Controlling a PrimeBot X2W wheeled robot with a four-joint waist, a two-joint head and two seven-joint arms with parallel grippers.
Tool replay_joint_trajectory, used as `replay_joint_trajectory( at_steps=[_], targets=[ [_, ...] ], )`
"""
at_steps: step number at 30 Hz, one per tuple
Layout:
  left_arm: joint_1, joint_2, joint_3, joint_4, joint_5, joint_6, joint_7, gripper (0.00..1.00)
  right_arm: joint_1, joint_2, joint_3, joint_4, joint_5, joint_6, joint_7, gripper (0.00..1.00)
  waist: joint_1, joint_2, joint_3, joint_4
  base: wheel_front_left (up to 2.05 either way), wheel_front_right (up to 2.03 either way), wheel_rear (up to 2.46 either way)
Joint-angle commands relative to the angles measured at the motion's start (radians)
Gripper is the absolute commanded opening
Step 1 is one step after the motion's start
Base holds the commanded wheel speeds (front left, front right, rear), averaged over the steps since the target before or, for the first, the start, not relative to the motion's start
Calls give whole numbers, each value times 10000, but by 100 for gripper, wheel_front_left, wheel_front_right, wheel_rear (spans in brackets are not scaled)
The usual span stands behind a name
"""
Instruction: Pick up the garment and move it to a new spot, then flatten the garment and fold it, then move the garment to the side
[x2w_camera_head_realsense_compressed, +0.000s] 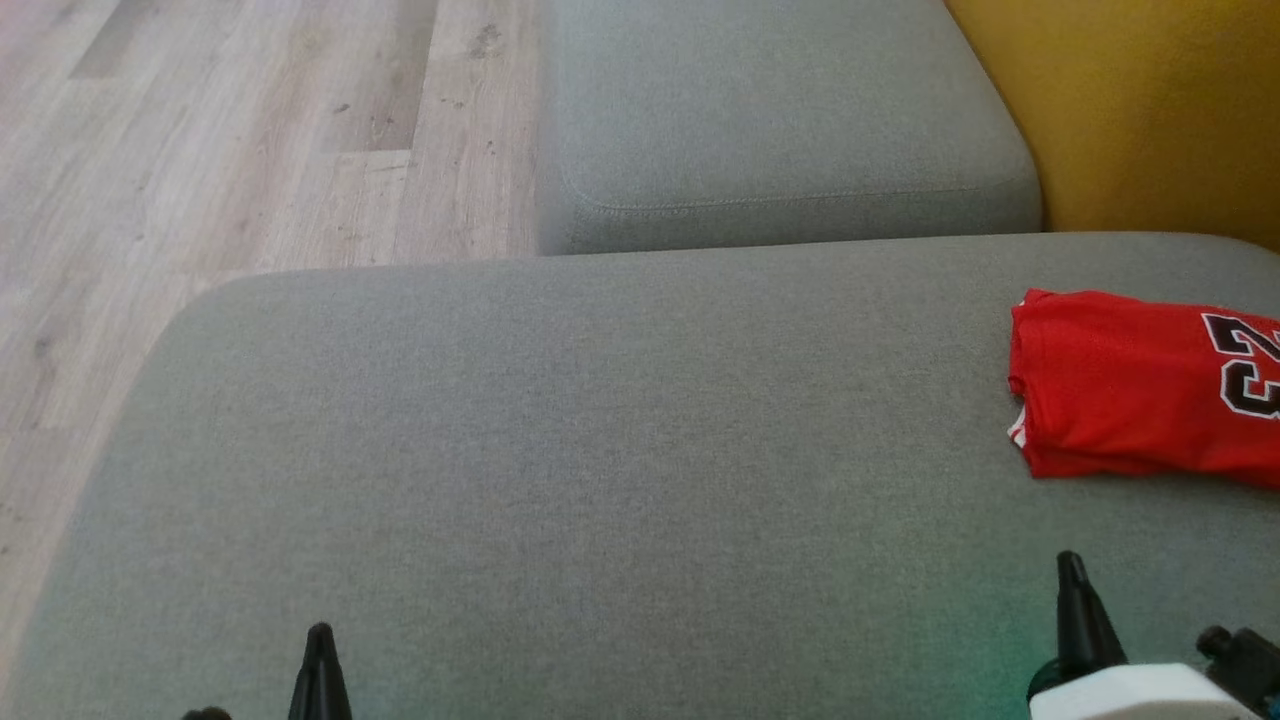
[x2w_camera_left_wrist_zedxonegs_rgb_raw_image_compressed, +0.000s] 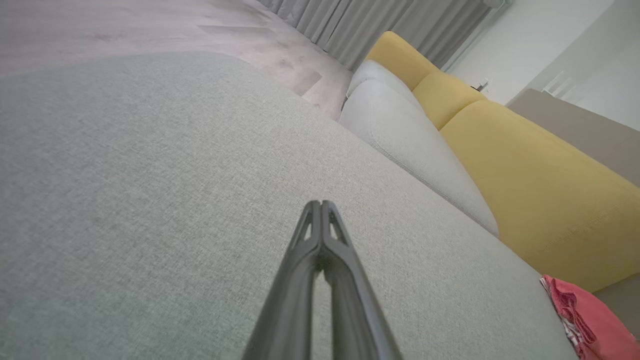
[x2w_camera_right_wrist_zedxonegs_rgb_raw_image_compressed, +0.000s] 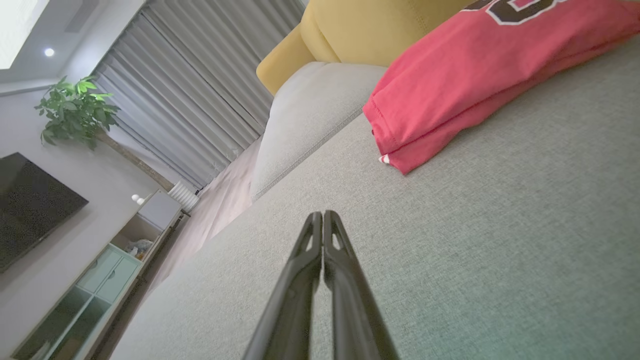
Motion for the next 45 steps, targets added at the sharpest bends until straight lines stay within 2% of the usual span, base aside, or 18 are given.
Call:
replay_joint_trajectory(
  at_steps=[1, 45],
  targets=[
    [-686, -6, 298, -291, -357, -72, 68, 0, -740, -36, -14, -387, 395, -3, 62, 0, -1, 0, 38, -5, 0, 0, 0],
    [-2014, -20, 1351, -126, -5482, -794, 1317, 0, -1815, -59, -538, -497, 5563, -6, 1311, 0, -1, 0, 828, -100, 0, 0, 0]
  ],
)
